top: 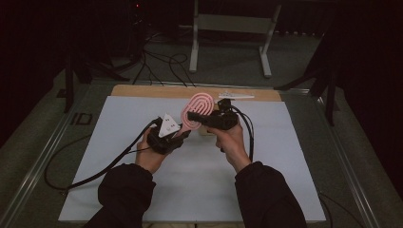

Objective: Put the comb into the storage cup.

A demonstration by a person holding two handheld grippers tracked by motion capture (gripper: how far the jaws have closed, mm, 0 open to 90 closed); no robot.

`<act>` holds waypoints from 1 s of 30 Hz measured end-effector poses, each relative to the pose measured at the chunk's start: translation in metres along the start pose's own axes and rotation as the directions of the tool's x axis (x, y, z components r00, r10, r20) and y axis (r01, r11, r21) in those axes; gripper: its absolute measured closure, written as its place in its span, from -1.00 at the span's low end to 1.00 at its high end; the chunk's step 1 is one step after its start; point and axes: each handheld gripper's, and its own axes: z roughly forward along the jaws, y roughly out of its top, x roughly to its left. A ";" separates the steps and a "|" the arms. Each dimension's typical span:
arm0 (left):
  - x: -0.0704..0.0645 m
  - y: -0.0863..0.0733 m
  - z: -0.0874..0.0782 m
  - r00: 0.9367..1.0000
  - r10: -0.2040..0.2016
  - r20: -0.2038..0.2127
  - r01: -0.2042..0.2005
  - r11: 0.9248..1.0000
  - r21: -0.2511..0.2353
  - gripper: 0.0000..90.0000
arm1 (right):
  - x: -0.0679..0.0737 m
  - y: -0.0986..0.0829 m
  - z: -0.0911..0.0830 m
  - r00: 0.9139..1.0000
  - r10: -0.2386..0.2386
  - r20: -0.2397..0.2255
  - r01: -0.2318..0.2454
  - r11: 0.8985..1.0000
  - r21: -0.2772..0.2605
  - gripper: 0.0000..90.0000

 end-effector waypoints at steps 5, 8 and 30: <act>0.001 0.000 0.000 1.000 -0.009 0.005 0.009 1.000 0.000 0.55 | 0.000 0.000 0.001 0.998 0.040 -0.040 -0.041 0.999 -0.001 0.41; 0.001 0.000 0.000 1.000 -0.009 0.004 0.009 1.000 -0.002 0.54 | -0.001 0.000 0.001 0.998 0.045 -0.045 -0.045 0.999 -0.004 0.41; -0.003 -0.001 -0.015 0.999 -0.022 -0.030 0.021 0.999 -0.050 -0.08 | 0.002 0.001 -0.002 0.999 0.036 -0.034 -0.037 0.999 -0.031 0.41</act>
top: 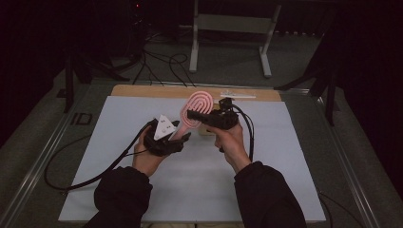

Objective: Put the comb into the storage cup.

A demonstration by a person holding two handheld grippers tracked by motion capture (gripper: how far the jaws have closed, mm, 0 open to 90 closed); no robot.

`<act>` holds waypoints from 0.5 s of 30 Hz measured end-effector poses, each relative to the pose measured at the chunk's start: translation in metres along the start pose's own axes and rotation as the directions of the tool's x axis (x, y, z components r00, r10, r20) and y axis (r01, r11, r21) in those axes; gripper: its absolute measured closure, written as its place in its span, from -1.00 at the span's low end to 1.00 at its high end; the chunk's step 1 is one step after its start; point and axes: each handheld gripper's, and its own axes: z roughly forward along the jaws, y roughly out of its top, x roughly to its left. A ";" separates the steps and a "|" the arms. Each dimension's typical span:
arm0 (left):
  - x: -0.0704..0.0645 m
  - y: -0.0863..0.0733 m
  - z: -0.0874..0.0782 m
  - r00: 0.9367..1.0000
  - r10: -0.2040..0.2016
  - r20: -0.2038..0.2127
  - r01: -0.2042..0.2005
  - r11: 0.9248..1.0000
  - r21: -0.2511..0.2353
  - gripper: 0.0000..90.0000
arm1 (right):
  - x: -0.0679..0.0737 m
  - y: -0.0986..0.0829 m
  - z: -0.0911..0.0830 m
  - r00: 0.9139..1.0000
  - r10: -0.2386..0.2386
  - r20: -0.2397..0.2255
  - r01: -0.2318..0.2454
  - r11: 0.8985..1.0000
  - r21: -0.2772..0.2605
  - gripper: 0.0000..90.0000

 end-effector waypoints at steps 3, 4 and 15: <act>-0.002 0.000 -0.010 1.000 0.003 -0.018 -0.003 1.000 -0.020 -0.17 | 0.000 0.001 -0.001 1.000 -0.005 0.002 0.005 1.000 -0.005 0.41; -0.002 0.000 -0.010 1.000 0.003 -0.018 -0.003 1.000 -0.020 -0.18 | 0.000 0.001 -0.001 1.000 -0.005 0.002 0.005 1.000 -0.005 0.41; 0.006 -0.013 -0.034 0.997 -0.048 -0.061 0.045 0.998 -0.054 -0.30 | -0.003 0.001 -0.004 1.000 -0.007 0.014 0.007 1.000 -0.013 0.41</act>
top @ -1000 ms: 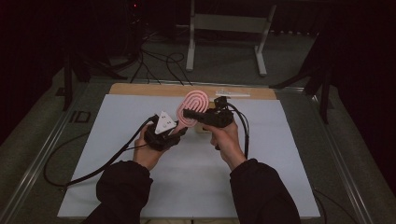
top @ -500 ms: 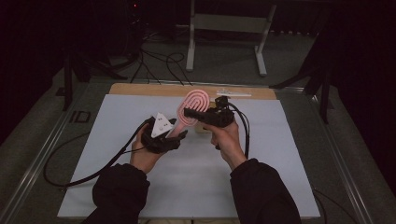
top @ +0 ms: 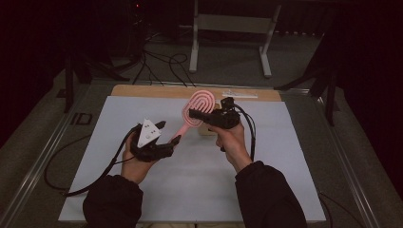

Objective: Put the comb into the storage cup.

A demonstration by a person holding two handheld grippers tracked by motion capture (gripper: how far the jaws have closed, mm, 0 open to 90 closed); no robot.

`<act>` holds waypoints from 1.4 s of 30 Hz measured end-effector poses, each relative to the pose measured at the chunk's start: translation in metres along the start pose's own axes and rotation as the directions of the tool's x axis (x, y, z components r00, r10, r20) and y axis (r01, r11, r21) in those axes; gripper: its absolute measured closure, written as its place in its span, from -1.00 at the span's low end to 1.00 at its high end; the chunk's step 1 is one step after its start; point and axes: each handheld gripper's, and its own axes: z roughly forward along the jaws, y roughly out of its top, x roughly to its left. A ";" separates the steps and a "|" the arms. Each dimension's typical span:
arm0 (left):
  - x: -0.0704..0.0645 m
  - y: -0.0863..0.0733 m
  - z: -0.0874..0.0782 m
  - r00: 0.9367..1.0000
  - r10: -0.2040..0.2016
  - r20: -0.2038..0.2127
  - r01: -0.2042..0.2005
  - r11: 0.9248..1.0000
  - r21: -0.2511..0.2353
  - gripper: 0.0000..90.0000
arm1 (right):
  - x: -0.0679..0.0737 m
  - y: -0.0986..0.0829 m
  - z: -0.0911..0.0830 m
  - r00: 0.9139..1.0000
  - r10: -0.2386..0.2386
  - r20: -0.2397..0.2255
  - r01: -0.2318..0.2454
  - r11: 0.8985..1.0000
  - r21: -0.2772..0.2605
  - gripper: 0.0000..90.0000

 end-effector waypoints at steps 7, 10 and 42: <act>0.009 -0.012 -0.011 0.999 -0.028 -0.039 0.027 1.000 -0.007 -0.36 | -0.002 0.000 0.000 1.000 0.004 0.012 -0.004 1.000 -0.003 0.41; 0.017 -0.022 -0.019 0.997 -0.057 -0.059 0.056 0.998 -0.007 -0.41 | -0.003 0.000 0.000 1.000 0.007 0.017 -0.007 1.000 -0.001 0.41; 0.037 -0.111 -0.061 0.965 -0.223 -0.138 0.224 0.974 -0.007 -1.00 | -0.004 0.002 -0.002 0.999 -0.004 0.043 0.005 1.000 -0.018 0.41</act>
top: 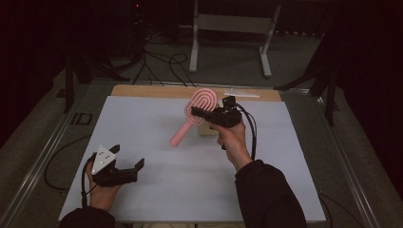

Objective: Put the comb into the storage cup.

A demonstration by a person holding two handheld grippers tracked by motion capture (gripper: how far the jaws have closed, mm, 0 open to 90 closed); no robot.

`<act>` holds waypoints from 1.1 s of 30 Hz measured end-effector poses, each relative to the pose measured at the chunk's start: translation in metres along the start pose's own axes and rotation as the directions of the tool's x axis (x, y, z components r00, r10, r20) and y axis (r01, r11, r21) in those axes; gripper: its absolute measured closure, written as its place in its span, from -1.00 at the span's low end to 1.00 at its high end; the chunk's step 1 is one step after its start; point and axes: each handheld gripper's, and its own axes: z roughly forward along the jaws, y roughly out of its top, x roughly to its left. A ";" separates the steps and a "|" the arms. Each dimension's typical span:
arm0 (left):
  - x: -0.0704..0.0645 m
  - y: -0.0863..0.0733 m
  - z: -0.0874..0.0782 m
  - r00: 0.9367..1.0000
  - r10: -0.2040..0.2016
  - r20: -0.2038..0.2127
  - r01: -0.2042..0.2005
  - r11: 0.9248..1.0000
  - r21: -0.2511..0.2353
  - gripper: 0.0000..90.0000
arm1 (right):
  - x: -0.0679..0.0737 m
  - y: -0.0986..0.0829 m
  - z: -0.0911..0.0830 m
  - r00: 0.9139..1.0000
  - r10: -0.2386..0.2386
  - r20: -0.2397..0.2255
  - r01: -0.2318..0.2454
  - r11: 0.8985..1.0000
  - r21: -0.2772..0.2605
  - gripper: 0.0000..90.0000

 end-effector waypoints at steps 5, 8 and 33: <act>0.002 -0.008 -0.010 1.000 0.019 -0.021 -0.020 1.000 -0.003 -1.00 | 0.000 0.001 -0.001 1.000 -0.004 0.001 0.004 1.000 -0.007 0.41; 0.004 -0.015 -0.021 0.999 0.034 -0.039 -0.034 0.999 -0.003 -1.00 | -0.002 0.002 -0.003 1.000 -0.004 0.009 0.005 1.000 -0.014 0.41; 0.015 -0.031 -0.027 0.993 -0.009 -0.115 0.004 0.999 -0.044 -1.00 | -0.007 0.021 -0.009 0.999 -0.002 0.054 0.005 0.998 -0.066 0.41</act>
